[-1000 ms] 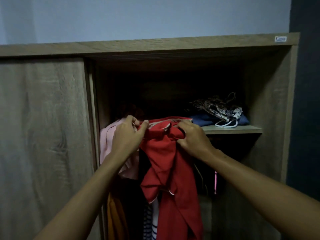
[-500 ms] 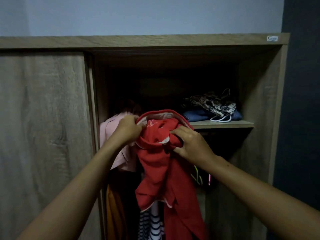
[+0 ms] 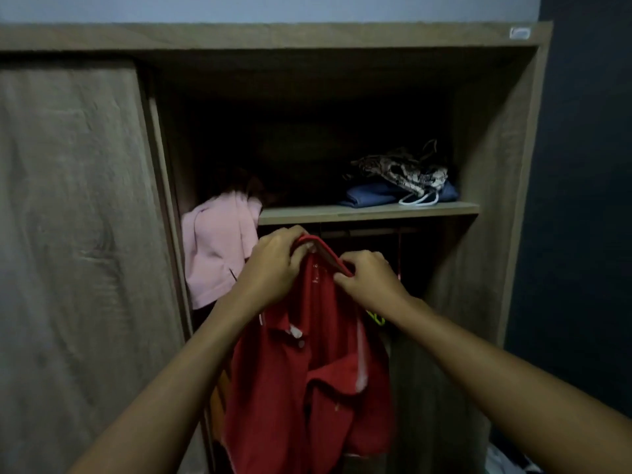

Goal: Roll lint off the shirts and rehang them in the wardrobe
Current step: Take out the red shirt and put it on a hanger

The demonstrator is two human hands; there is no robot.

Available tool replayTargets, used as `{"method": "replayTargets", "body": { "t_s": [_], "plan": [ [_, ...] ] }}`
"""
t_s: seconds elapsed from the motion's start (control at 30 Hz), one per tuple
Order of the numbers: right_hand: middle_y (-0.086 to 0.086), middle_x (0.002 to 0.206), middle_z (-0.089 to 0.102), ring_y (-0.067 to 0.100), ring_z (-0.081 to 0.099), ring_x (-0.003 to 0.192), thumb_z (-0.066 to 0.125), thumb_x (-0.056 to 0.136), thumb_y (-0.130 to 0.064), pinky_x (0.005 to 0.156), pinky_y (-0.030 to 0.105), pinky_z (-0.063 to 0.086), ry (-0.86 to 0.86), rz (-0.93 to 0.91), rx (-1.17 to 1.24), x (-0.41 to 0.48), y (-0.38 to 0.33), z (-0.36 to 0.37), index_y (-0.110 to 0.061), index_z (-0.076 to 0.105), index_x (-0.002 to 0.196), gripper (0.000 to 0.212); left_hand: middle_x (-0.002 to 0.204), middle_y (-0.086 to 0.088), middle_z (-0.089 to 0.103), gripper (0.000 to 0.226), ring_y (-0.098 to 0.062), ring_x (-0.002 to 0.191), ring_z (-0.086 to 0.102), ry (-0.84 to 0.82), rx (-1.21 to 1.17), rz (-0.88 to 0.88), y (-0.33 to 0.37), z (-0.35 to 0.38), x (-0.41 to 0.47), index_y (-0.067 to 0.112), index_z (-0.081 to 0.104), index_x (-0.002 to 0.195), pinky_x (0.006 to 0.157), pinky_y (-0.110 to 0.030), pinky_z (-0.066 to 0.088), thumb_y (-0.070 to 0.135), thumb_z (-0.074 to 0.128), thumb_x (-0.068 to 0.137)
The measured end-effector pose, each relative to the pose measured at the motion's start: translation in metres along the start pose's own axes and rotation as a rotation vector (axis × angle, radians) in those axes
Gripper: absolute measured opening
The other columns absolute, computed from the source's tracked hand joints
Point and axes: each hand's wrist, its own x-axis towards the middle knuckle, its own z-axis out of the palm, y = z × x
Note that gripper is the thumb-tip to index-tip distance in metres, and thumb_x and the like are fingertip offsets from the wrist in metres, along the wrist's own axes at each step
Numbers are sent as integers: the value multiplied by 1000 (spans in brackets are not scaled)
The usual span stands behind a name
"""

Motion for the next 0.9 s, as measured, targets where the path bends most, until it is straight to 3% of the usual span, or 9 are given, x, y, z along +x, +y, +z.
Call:
{"method": "replayTargets", "body": {
  "t_s": [0.07,0.13,0.27,0.37,0.47,0.63,0.73,0.83,0.9],
  "plan": [
    [-3,69,68,26,70,81,62,79,-25,68,30,48,25,72,89,-13,14,12,-24,66,71,9,98,-4,66,22,-26,93,63,23,65,16,-6,6,-13,20,64,108,82,-44,51,32,50,98],
    [-5,83,77,15,72,86,61,78,-14,76,27,54,83,119,202,-23,25,16,-22,77,89,21,99,-8,62,20,-33,89,63,3,210,13,-18,17,-32,18,61,111,75,-45,52,32,51,100],
    [-8,82,77,4,69,77,54,73,-8,71,21,54,122,156,239,-32,32,14,-22,78,95,36,107,-14,65,28,-43,94,66,-247,358,-152,-51,52,-79,12,56,122,73,-48,53,25,51,98],
    [-1,66,71,11,66,63,56,79,-10,59,25,49,16,235,168,-35,47,21,-14,77,84,22,93,-16,71,17,-40,89,67,-331,79,-358,-61,63,-86,7,64,103,75,-44,52,16,55,92],
    [-5,50,63,0,56,42,67,85,-15,48,23,45,-218,310,185,-33,69,30,-13,74,68,19,85,-14,74,33,-24,78,67,-283,-409,-637,-51,64,-75,3,71,85,80,-43,53,35,61,82],
    [-5,64,70,-2,61,55,80,74,-51,52,16,44,-406,212,417,-33,82,27,-21,77,77,30,80,-18,69,22,-27,69,62,-124,-893,-933,-34,76,-57,11,69,81,71,-33,47,28,54,79],
    [-6,55,61,0,52,49,70,77,-64,50,14,38,-199,237,434,-18,89,28,-14,74,73,49,79,-16,67,24,-29,71,61,-128,-915,-889,-27,85,-41,11,69,76,69,-32,47,29,53,78],
    [-6,56,60,4,53,51,73,85,-45,54,20,43,49,250,318,9,105,36,-13,70,69,36,89,-21,74,40,-36,86,71,-149,-749,-786,-27,99,-25,3,71,82,82,-46,54,37,51,85],
    [-7,61,64,8,62,61,73,85,-39,62,27,53,107,279,250,26,119,44,-17,69,71,26,89,-9,73,33,-30,91,68,-170,-634,-715,-27,106,-17,20,72,75,89,-49,51,43,50,85]
  ]
}}
